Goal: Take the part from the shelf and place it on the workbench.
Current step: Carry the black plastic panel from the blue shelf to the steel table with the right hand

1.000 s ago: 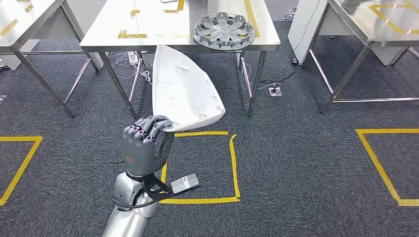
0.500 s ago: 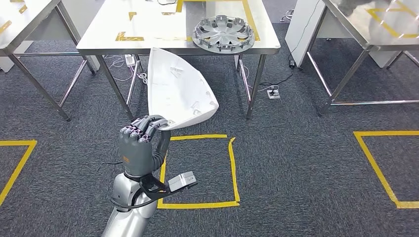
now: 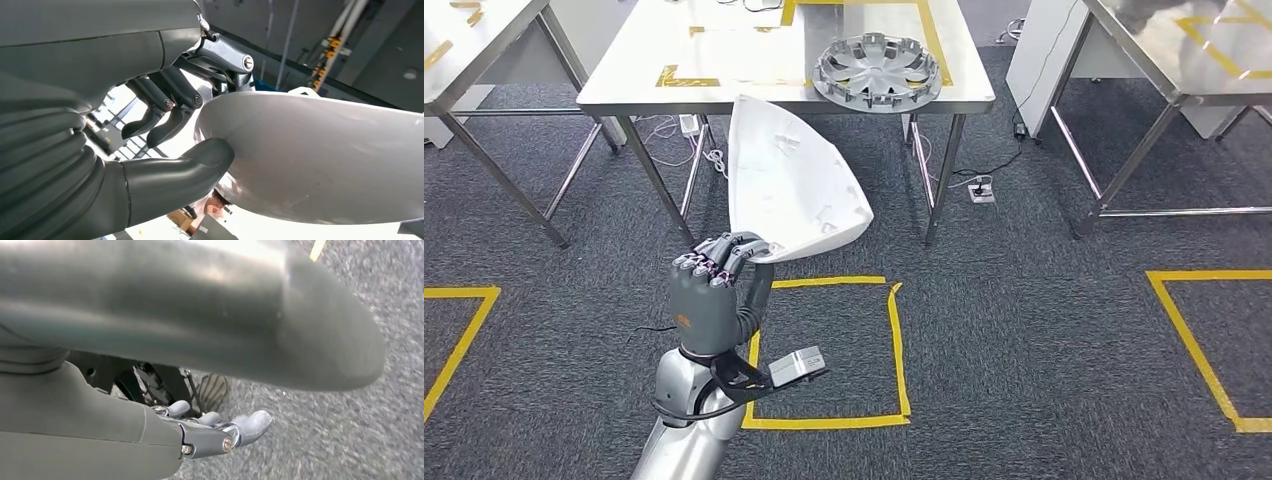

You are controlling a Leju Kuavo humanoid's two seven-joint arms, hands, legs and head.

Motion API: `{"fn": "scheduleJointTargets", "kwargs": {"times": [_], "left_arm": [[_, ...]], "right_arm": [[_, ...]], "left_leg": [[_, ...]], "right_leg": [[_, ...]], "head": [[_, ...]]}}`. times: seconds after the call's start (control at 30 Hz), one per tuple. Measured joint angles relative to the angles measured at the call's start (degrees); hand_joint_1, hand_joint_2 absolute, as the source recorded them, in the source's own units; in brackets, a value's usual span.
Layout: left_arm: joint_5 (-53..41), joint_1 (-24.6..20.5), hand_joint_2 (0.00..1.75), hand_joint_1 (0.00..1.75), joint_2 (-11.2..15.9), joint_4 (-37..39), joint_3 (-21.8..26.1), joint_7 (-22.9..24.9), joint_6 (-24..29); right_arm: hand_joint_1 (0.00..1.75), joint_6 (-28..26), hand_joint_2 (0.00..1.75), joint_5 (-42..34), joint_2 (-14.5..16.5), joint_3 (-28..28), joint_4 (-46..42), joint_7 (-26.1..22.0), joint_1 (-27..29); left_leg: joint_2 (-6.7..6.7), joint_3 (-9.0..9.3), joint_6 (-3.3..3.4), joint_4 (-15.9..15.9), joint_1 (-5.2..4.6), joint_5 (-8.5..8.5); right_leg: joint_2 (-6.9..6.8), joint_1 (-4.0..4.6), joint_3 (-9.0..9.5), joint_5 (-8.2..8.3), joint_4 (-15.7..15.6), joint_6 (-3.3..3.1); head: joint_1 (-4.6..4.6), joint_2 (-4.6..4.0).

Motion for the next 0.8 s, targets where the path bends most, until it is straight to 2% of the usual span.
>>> {"fn": "scheduleJointTargets", "kwargs": {"times": [0.07, 0.13, 0.17, 0.2, 0.23, 0.27, 0.3, 0.33, 0.37, 0.4, 0.5, 0.57, 0.6, 0.67, 0.7, 0.73, 0.77, 0.8], "left_arm": [[-0.02, -0.07, 1.75, 1.75, 0.04, -0.19, 0.00, 0.00, 0.00], [-0.02, -0.04, 1.75, 1.75, 0.10, -0.17, 0.01, 0.00, 0.00], [-0.01, 0.02, 1.75, 1.75, 0.13, -0.13, 0.02, 0.01, 0.00], [-0.02, 0.09, 1.75, 1.75, 0.15, -0.07, 0.02, 0.04, 0.00], [-0.03, 0.12, 1.75, 1.75, 0.17, -0.05, 0.02, 0.14, 0.00], [-0.07, 0.14, 1.75, 1.75, 0.17, -0.05, 0.02, 0.28, 0.00], [-0.13, 0.14, 1.75, 1.75, 0.17, -0.08, 0.02, 0.44, 0.00], [-0.22, 0.14, 1.75, 1.75, 0.19, -0.13, 0.01, 0.65, 0.00], [-0.30, 0.16, 1.75, 1.75, 0.19, -0.21, 0.00, 0.87, 0.00], [-0.37, 0.18, 1.75, 1.75, 0.20, -0.29, -0.02, 1.11, 0.00], [-0.42, 0.22, 1.75, 1.75, 0.18, -0.64, -0.07, 1.65, 0.00], [-0.24, 0.21, 1.75, 1.75, 0.16, -0.94, -0.13, 1.68, 0.00], [-0.10, 0.20, 1.75, 1.75, 0.15, -1.04, -0.15, 1.66, 0.00], [0.19, 0.19, 1.75, 1.75, 0.15, -1.03, -0.20, 1.59, 0.00], [0.33, 0.18, 1.75, 1.75, 0.15, -0.96, -0.20, 1.54, 0.00], [0.46, 0.17, 1.75, 1.75, 0.15, -0.89, -0.21, 1.47, 0.00], [0.59, 0.15, 1.75, 1.75, 0.15, -0.84, -0.23, 1.36, 0.00], [0.69, 0.12, 1.75, 1.75, 0.15, -0.80, -0.29, 1.25, 0.00]], "right_arm": [[0.00, -0.12, 0.00, 0.00, 0.04, -0.01, 0.00, -0.08, -0.01], [0.00, -0.06, 0.00, 0.00, 0.08, -0.01, 0.00, -0.10, -0.03], [0.00, -0.02, 0.00, 0.00, 0.10, -0.01, 0.00, -0.10, -0.02], [0.00, 0.01, 0.00, 0.00, 0.11, -0.01, 0.00, -0.10, 0.01], [0.00, -0.02, 0.00, 0.00, 0.12, -0.01, 0.00, -0.10, 0.05], [0.00, -0.05, 0.00, 0.00, 0.14, -0.01, 0.00, -0.10, 0.09], [0.00, -0.08, 0.00, 0.00, 0.18, -0.01, 0.00, -0.12, 0.11], [0.00, -0.09, 0.00, 0.00, 0.21, -0.01, 0.00, -0.17, 0.11], [0.00, -0.07, 0.00, 0.00, 0.24, -0.01, 0.00, -0.24, 0.08], [0.00, -0.04, 0.00, 0.00, 0.24, -0.01, 0.00, -0.34, 0.04], [0.00, -0.02, 0.00, 0.01, 0.24, -0.01, 0.00, -0.51, -0.13], [0.00, -0.04, 0.00, 0.00, 0.22, -0.01, 0.00, -0.61, -0.21], [0.00, -0.02, 0.00, 0.00, 0.22, -0.01, 0.00, -0.66, -0.21], [0.00, 0.02, 0.00, 0.00, 0.22, -0.01, 0.00, -0.71, -0.17], [0.00, 0.00, 0.00, 0.00, 0.22, -0.01, 0.00, -0.72, -0.12], [0.00, -0.04, 0.00, 0.00, 0.22, -0.01, 0.00, -0.72, -0.07], [0.00, -0.07, 0.00, 0.00, 0.21, -0.01, 0.00, -0.73, -0.04], [0.00, -0.09, 0.00, 0.00, 0.21, -0.01, 0.00, -0.74, -0.03]], "left_leg": [[0.09, -1.11, -0.56, 3.02, -0.02, -1.71], [0.16, -5.03, -0.93, 10.30, 0.13, -4.82], [0.16, -7.18, -1.07, 13.78, 0.17, -5.85], [0.17, -8.71, -1.17, 15.83, 0.20, -5.90], [0.18, -9.15, -1.20, 15.63, 0.24, -4.67], [0.20, -8.42, -1.17, 13.11, 0.29, -2.39], [0.23, -6.88, -1.09, 9.05, 0.34, 0.31], [0.26, -5.23, -0.96, 5.09, 0.31, 2.22], [0.25, -3.93, -0.69, 2.18, 0.29, 3.36], [0.22, -3.23, -0.37, 0.64, 0.22, 3.63], [0.03, -2.92, 0.76, 0.21, 0.15, 3.17], [0.04, -2.51, 1.43, -0.06, 0.37, 3.02], [0.09, -2.35, 1.68, -0.12, 0.43, 2.91], [0.14, -2.22, 1.98, -0.07, 0.40, 2.57], [0.11, -2.11, 2.03, -0.04, 0.38, 2.37], [0.05, -1.90, 2.00, -0.01, 0.37, 2.15], [-0.01, -1.58, 1.92, 0.01, 0.38, 1.90], [-0.06, -1.16, 1.78, 0.02, 0.38, 1.61]], "right_leg": [[-0.03, -0.38, 0.81, -0.18, -0.42, -0.74], [-0.09, -0.44, 1.41, -0.63, -0.48, -1.25], [-0.09, -0.43, 1.64, -0.88, -0.47, -1.33], [-0.07, -0.42, 1.91, -1.13, -0.46, -1.32], [-0.03, -0.43, 2.25, -1.41, -0.44, -1.25], [0.02, -0.45, 2.68, -1.72, -0.41, -1.13], [0.08, -0.46, 3.15, -2.09, -0.35, -0.96], [0.13, -0.36, 3.52, -2.50, -0.24, -0.68], [0.18, -0.26, 3.73, -2.83, -0.14, -0.37], [0.20, -0.15, 3.81, -3.06, -0.10, -0.04], [0.16, -0.20, 3.97, -3.50, -0.06, 0.96], [0.13, -0.35, 2.96, -4.96, 2.50, 1.62], [0.13, -0.43, 1.34, -6.34, 5.60, 1.87], [0.14, -0.50, -3.48, -9.15, 13.57, 2.17], [0.14, -0.52, -5.44, -9.46, 16.23, 2.22], [0.14, -0.54, -6.36, -8.60, 16.75, 2.20], [0.13, -0.55, -6.06, -6.65, 14.91, 2.10], [0.11, -0.55, -4.72, -4.04, 11.19, 1.94]], "head": [[-0.33, 0.00], [-0.69, 0.00], [-0.72, 0.00], [-0.73, 0.00], [-0.73, 0.00], [-0.73, 0.00], [-0.74, 0.00], [-0.76, 0.00], [-0.77, 0.00], [-0.74, 0.00], [-0.63, 0.00], [-0.46, 0.00], [-0.34, 0.00], [-0.18, 0.00], [-0.17, 0.00], [-0.16, 0.00], [-0.15, 0.00], [-0.13, 0.00]]}}
